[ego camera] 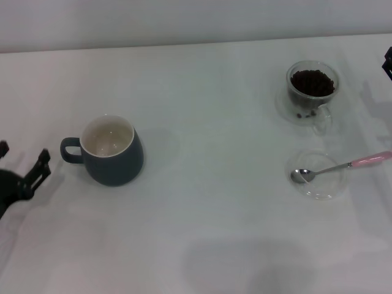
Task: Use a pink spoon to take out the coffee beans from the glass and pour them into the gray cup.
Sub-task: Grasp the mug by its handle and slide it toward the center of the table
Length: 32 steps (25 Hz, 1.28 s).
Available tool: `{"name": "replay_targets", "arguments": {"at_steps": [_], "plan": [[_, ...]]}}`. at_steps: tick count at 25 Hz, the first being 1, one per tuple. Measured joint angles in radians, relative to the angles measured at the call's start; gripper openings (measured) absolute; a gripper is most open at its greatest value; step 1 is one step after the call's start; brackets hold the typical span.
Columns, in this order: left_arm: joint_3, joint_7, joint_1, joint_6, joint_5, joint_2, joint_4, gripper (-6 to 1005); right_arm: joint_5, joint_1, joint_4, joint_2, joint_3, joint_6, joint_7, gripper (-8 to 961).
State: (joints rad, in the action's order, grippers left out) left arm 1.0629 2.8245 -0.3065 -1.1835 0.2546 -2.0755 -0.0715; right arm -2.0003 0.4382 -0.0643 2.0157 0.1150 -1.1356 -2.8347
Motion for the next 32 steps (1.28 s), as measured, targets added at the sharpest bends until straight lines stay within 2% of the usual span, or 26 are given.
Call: {"name": "replay_targets", "arguments": {"at_steps": [5,7,16,23,32], "plan": [[-0.001,0.000,0.060,-0.094,-0.036,0.003,0.003,861,0.000,0.001,0.000,0.001,0.000,0.013,0.000,859],[-0.001,0.000,0.062,-0.109,-0.067,0.007,0.008,861,0.000,0.000,0.000,0.001,0.000,0.017,0.000,859],[-0.001,0.001,-0.025,-0.008,-0.101,0.002,0.036,857,0.005,0.014,-0.008,0.003,0.000,0.028,0.000,859],[0.003,0.001,-0.046,0.014,-0.097,0.002,0.030,854,0.001,0.004,-0.010,0.003,0.000,0.027,0.000,859],[0.008,0.001,-0.105,0.081,-0.092,0.001,0.028,840,0.005,0.012,-0.009,0.004,0.000,0.028,0.000,859]]}}
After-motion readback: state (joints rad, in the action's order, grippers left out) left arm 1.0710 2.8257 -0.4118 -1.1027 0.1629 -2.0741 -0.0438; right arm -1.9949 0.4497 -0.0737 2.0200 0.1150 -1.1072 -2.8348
